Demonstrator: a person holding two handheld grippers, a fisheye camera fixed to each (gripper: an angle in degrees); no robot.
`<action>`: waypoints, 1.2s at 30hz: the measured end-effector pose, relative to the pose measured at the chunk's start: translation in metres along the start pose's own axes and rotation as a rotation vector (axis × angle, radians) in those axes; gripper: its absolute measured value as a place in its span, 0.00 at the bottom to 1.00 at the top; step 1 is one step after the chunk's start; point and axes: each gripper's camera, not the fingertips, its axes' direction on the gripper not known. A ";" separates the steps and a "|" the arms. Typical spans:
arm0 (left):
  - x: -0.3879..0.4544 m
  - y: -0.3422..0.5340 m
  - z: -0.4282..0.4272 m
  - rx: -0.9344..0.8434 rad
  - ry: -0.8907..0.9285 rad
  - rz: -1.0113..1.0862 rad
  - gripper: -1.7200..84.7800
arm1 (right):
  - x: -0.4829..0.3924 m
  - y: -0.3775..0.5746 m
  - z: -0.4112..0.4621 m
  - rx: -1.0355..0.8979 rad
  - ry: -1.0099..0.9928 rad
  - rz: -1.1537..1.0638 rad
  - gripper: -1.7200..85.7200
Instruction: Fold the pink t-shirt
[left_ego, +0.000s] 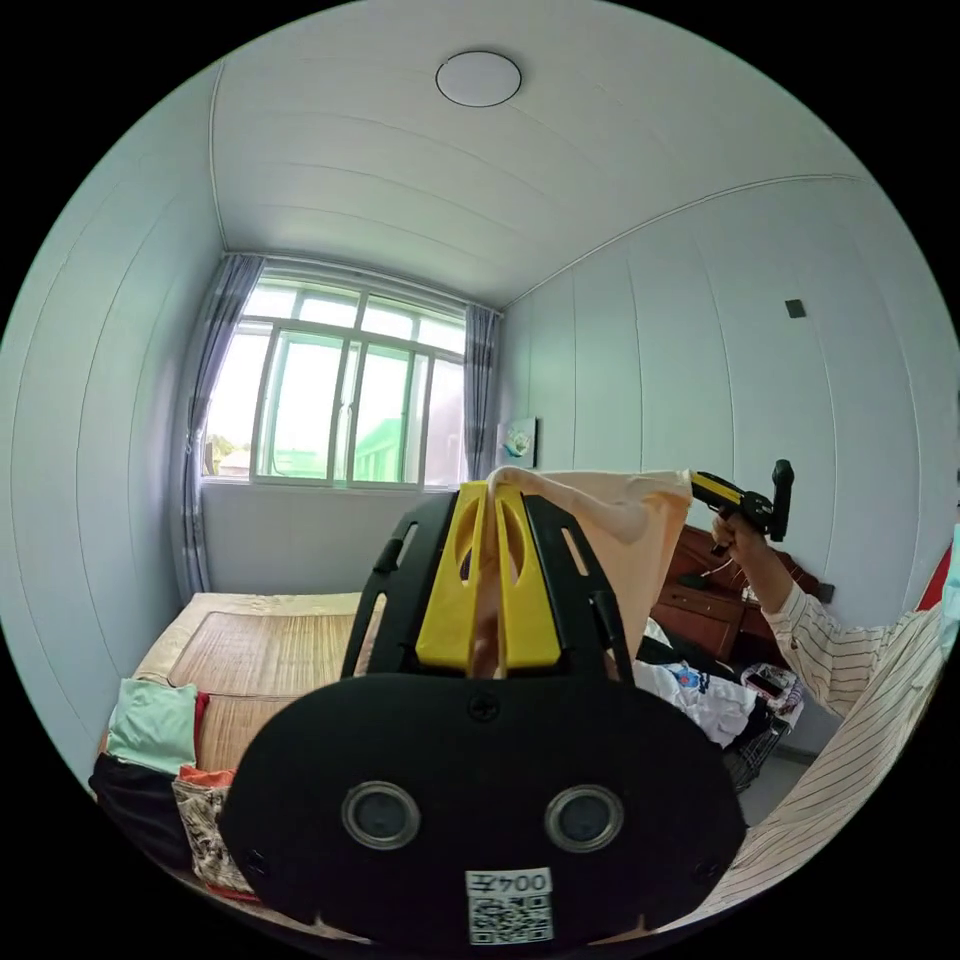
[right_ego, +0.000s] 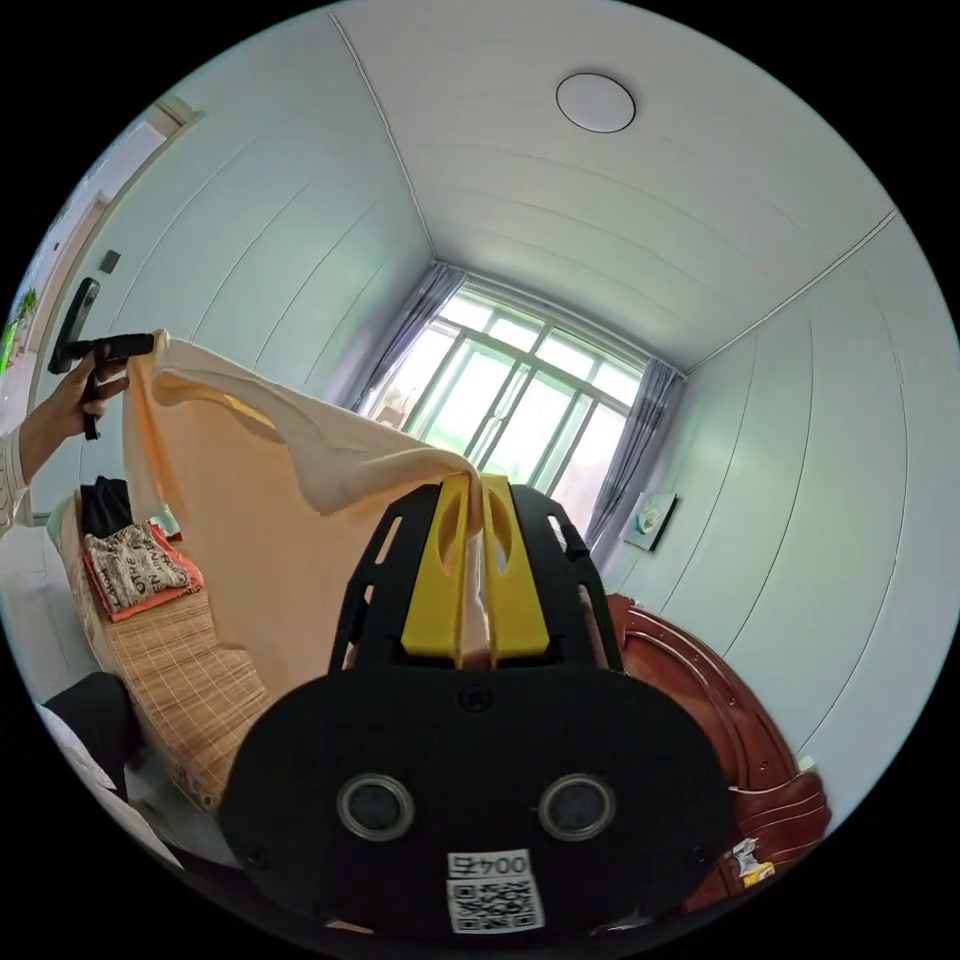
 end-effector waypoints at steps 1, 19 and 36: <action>0.007 0.000 -0.014 0.011 -0.005 0.005 0.03 | -0.005 -0.002 -0.016 0.006 -0.004 -0.004 0.01; 0.011 -0.021 0.018 -0.079 -0.174 0.087 0.03 | -0.074 -0.027 0.021 -0.092 -0.095 -0.141 0.02; -0.204 0.277 0.520 -0.661 -0.451 0.177 0.03 | -0.203 0.203 0.511 -0.539 -0.154 -0.141 0.04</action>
